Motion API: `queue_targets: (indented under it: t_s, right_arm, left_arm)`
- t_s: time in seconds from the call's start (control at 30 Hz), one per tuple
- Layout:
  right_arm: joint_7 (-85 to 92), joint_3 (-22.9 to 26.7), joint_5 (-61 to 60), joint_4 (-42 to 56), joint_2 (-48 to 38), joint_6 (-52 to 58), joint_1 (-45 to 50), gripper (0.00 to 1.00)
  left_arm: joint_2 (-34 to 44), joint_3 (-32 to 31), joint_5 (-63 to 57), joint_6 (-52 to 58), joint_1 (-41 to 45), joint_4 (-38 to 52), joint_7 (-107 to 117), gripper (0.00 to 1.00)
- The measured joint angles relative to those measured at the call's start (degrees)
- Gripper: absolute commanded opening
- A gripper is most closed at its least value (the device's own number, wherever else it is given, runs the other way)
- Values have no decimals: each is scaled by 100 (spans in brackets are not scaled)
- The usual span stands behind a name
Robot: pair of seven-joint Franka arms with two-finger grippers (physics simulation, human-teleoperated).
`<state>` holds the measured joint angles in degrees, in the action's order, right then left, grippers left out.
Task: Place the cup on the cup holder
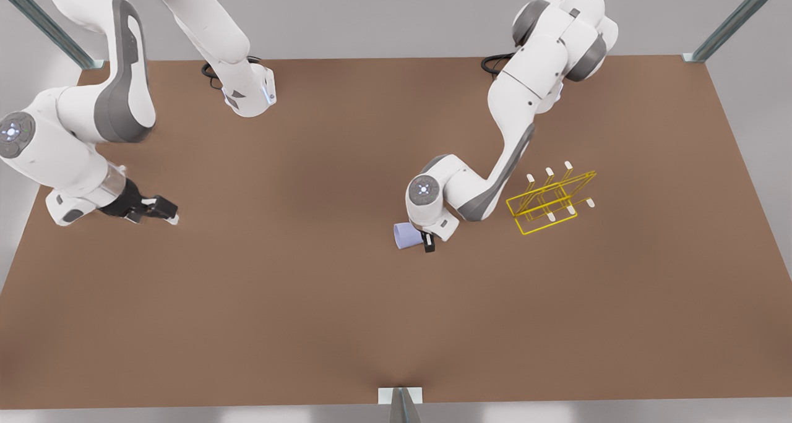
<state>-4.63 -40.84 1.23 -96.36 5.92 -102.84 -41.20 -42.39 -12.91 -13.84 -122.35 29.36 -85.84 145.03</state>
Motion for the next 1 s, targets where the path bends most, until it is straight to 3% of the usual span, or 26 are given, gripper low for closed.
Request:
queue_targets:
  t_s: [0.07, 0.1, 0.13, 0.53, 1.0]
  right_arm:
    - [71, 2498, 240, 282, -381, 603, 2285, 100]
    - [138, 3123, 285, 461, -502, 890, 2878, 100]
    - [208, 3379, 230, 531, -622, 1107, 3109, 100]
    - [786, 3578, 26, 669, -436, 1801, 3148, 100]
    - [1107, 3311, -46, 945, -353, 2003, 2594, 100]
  left_arm:
    - [-45, 0, -28, -53, 23, 22, 110, 100]
    - [-66, 0, -38, -89, 41, 30, 162, 100]
    - [-79, -1, -45, -123, 76, 42, 212, 100]
    - [-180, 8, -128, -464, 378, -114, 713, 100]
    - [-266, 43, -460, -847, 548, -176, 1059, 100]
